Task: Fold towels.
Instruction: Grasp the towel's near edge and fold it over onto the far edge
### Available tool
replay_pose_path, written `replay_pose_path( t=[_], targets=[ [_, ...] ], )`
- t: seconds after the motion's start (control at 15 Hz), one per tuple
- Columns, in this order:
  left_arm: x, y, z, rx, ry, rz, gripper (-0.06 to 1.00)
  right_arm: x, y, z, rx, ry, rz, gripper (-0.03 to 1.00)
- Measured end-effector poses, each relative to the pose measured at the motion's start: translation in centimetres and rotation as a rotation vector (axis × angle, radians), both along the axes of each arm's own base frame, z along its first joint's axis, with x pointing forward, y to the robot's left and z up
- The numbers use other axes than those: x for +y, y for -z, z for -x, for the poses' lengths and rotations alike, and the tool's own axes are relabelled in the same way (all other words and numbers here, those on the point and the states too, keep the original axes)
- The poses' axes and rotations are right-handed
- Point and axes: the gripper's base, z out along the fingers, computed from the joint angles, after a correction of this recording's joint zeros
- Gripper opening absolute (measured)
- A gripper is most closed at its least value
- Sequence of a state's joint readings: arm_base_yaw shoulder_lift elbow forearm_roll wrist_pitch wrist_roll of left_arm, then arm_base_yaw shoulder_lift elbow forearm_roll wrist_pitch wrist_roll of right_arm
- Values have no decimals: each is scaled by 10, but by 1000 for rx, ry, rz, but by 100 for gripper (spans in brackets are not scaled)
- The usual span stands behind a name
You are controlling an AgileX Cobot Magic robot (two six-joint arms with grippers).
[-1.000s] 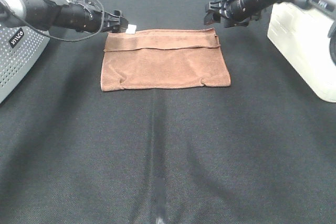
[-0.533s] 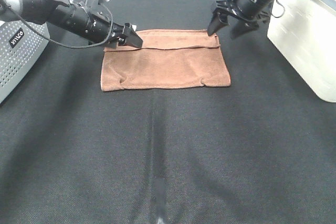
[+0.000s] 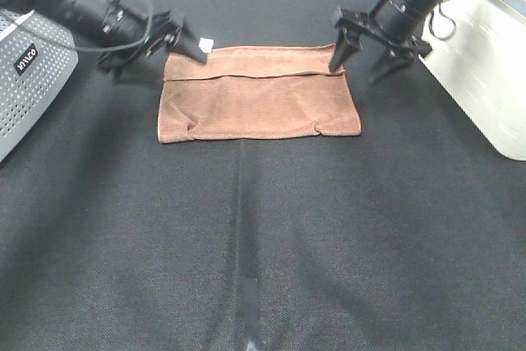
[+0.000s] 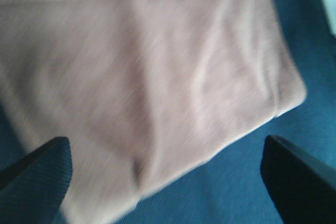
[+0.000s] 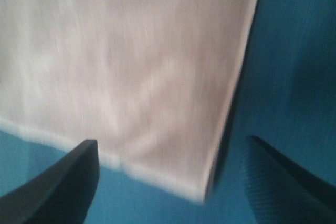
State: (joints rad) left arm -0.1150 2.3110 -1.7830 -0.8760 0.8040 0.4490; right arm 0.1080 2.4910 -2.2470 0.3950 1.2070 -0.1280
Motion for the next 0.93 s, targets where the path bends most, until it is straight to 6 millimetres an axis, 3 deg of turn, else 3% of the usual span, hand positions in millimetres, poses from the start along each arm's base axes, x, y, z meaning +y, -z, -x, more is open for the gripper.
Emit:
replay_pose_path(
  t=[0.13,0.27,0.6,0.93],
  targets=[
    [32,1,14,55,-136,-2,92,-8,1,21,85,-10,-6,71],
    [47,-2,13,45,-176,-13,92,-14,2,25,99,-3,-14,71],
    [33,7,15,36,-119,-38,92,-14,4,24,79,-25,-17,71],
    [15,32,17,83,-82,-48,92,-13,30,23,132,-20,-27,71]
  ],
)
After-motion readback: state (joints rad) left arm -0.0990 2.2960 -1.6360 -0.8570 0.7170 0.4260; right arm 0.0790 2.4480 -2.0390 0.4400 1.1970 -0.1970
